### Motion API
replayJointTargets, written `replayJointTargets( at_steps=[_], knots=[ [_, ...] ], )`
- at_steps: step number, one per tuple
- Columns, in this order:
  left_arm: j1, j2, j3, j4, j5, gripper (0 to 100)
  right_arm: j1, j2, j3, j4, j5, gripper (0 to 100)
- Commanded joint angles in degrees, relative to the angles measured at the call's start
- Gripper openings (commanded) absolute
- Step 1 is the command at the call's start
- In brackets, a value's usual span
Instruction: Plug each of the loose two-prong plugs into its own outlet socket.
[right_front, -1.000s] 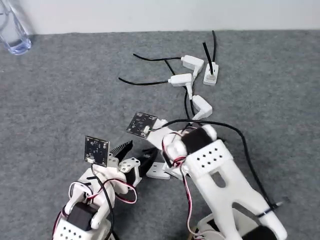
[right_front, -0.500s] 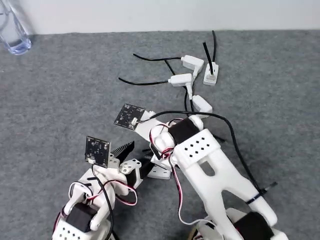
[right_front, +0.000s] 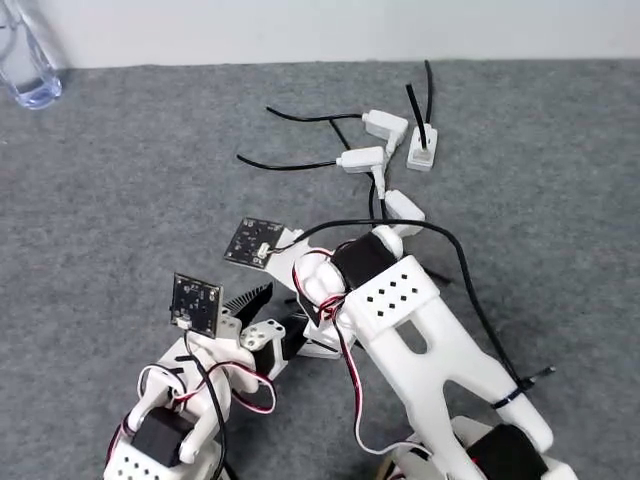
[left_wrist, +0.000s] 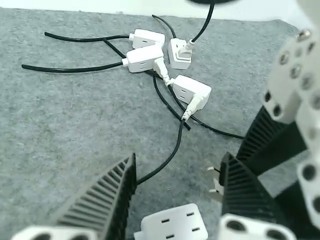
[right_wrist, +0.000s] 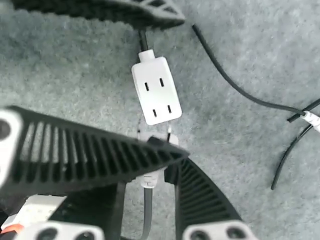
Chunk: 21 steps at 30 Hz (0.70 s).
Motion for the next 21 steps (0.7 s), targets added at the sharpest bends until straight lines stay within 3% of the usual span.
replayJointTargets(
  at_steps=[1, 21],
  knots=[
    [0.18, 0.44, -2.07, 0.26, 0.26, 26, -0.48, -4.62, -3.78, 1.10, 0.70, 0.8],
    [0.18, 0.44, -2.07, 0.26, 0.09, 26, -0.04, -10.51, -6.86, 1.27, 0.09, 0.8]
  ],
)
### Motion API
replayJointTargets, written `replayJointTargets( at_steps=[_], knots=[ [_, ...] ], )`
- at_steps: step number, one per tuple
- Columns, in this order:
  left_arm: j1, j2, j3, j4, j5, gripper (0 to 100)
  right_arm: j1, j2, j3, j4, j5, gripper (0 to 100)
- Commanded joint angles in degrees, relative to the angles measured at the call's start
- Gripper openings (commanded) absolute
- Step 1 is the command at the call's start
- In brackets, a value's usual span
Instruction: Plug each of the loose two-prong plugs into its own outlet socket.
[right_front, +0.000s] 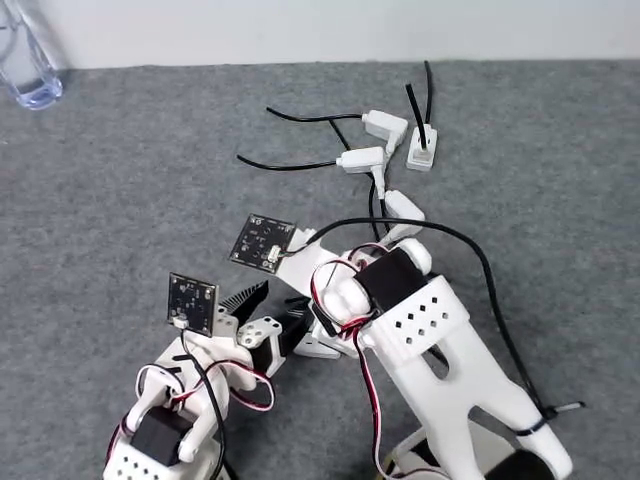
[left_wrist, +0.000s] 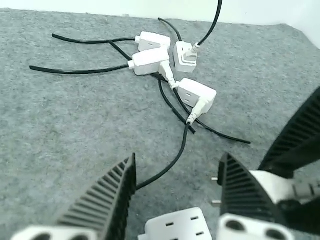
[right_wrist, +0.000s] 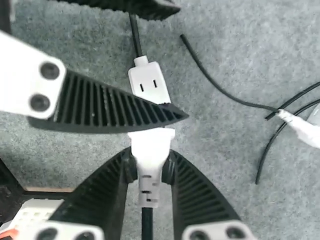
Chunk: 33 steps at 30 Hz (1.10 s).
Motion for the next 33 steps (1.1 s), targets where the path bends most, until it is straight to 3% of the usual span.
replayJointTargets(
  at_steps=[1, 23, 33],
  knots=[
    [0.62, 0.44, -1.98, 0.26, -0.26, 26, -0.04, -2.07, -5.98, -0.84, -0.53, 0.8],
    [0.53, 0.44, -1.98, 0.26, -0.26, 26, 2.07, -1.80, -7.74, -0.04, -1.49, 0.8],
    [0.53, 0.44, -1.89, 0.26, -0.35, 26, 18.86, -1.98, 1.93, 0.66, 9.67, 0.8]
  ],
)
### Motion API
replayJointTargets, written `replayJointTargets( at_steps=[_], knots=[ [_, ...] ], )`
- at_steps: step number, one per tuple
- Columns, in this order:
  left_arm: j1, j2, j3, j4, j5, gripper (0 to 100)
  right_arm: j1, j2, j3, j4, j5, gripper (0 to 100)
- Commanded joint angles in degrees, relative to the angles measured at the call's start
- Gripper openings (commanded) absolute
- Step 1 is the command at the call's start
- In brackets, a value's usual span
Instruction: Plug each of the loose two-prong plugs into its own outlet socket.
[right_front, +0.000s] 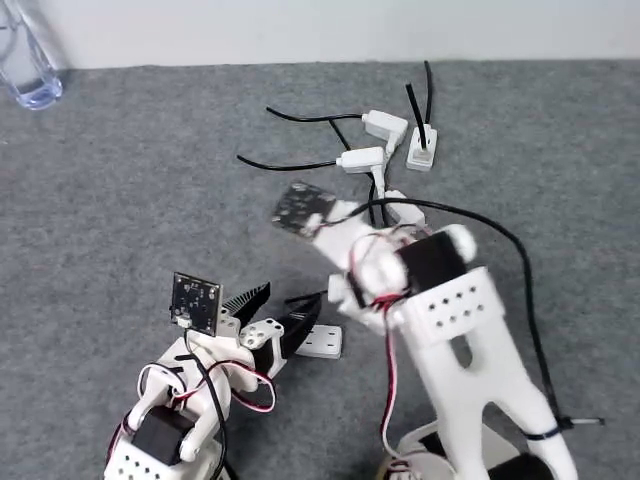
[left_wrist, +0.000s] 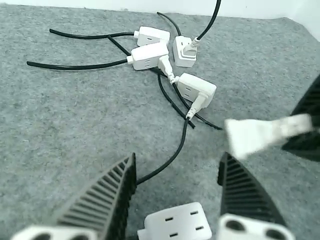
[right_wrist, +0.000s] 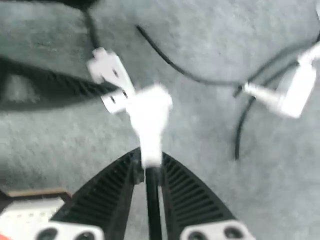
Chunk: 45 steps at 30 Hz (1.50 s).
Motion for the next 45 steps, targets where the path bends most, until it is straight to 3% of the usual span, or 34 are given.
replayJointTargets(
  at_steps=[1, 9, 17, 22, 29, 33, 40, 45],
  knots=[
    [0.44, -0.18, -1.80, 0.09, -0.09, 26, 6.02, -1.80, 3.78, -1.36, 5.19, 0.8],
    [0.53, -0.18, -0.57, -0.35, -3.43, 26, 14.90, -1.89, 17.67, -11.74, 12.92, 0.8],
    [0.53, -0.18, -0.57, -0.35, -3.52, 26, 28.62, -1.80, 28.66, -21.14, 26.55, 0.8],
    [0.53, -0.18, -0.66, -0.35, -3.52, 26, 32.40, -1.80, 31.65, -24.66, 32.44, 3.0],
    [0.44, -0.18, -0.57, -0.35, -3.60, 26, 32.13, -1.80, 35.08, -30.81, 33.85, 25.3],
    [0.44, -0.18, -0.57, -0.35, -3.60, 26, 29.85, -1.89, 34.99, -30.37, 33.93, 25.5],
    [0.44, -0.18, -0.57, -0.35, -3.60, 26, 17.63, -1.89, 35.08, -24.40, 33.32, 25.5],
    [0.44, -0.18, -0.57, -0.26, -3.60, 26, 14.46, -1.45, 35.52, -24.22, 27.69, 25.0]
  ],
)
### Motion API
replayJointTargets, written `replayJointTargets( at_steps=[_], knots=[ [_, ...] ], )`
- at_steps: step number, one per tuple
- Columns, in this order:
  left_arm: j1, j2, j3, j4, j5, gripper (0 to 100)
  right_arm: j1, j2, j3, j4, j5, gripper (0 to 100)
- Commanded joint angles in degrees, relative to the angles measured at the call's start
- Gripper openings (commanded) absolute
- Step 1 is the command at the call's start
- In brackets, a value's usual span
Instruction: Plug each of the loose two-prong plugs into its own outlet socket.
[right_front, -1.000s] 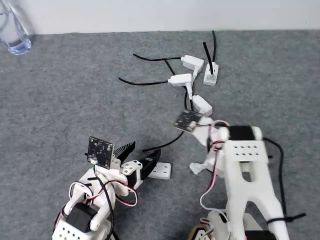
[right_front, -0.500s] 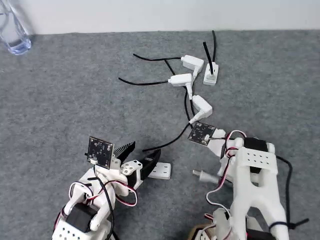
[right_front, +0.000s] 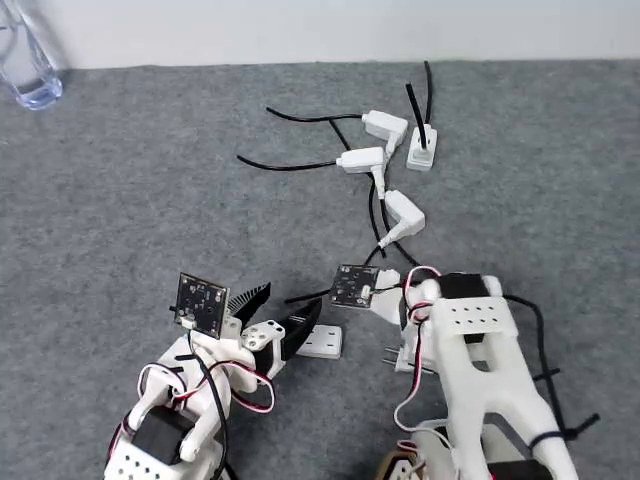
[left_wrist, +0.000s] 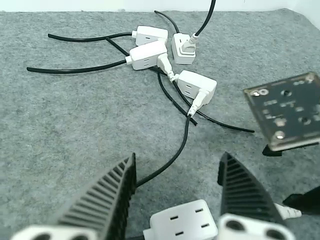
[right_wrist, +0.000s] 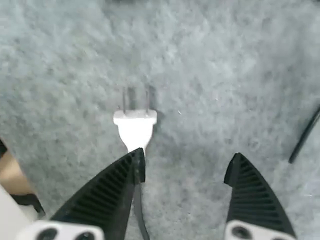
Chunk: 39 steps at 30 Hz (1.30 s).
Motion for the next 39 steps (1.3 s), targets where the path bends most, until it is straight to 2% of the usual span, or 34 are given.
replayJointTargets(
  at_steps=[1, 5, 17, 24, 34, 39],
  knots=[
    [0.44, -0.18, -0.66, -0.26, -0.44, 26, -1.45, -1.01, 0.26, 0.75, -2.20, 23.9],
    [0.44, -0.18, -0.75, -0.26, -0.44, 26, -1.98, -1.01, 2.55, 0.66, -0.18, 20.3],
    [0.44, -0.18, -0.75, -0.26, -0.44, 26, -2.42, -0.92, 5.10, -0.84, 0.70, 20.5],
    [0.44, -0.18, -0.75, -0.26, -0.53, 26, -6.81, -0.92, 9.49, -5.85, 0.35, 20.2],
    [0.44, -0.18, -0.75, -0.35, -0.53, 26, -6.37, -0.92, 10.02, -6.55, 0.44, 20.2],
    [0.44, -0.18, -0.66, -0.26, -0.53, 26, -4.79, -0.84, 10.11, -10.15, -1.14, 20.1]
  ],
)
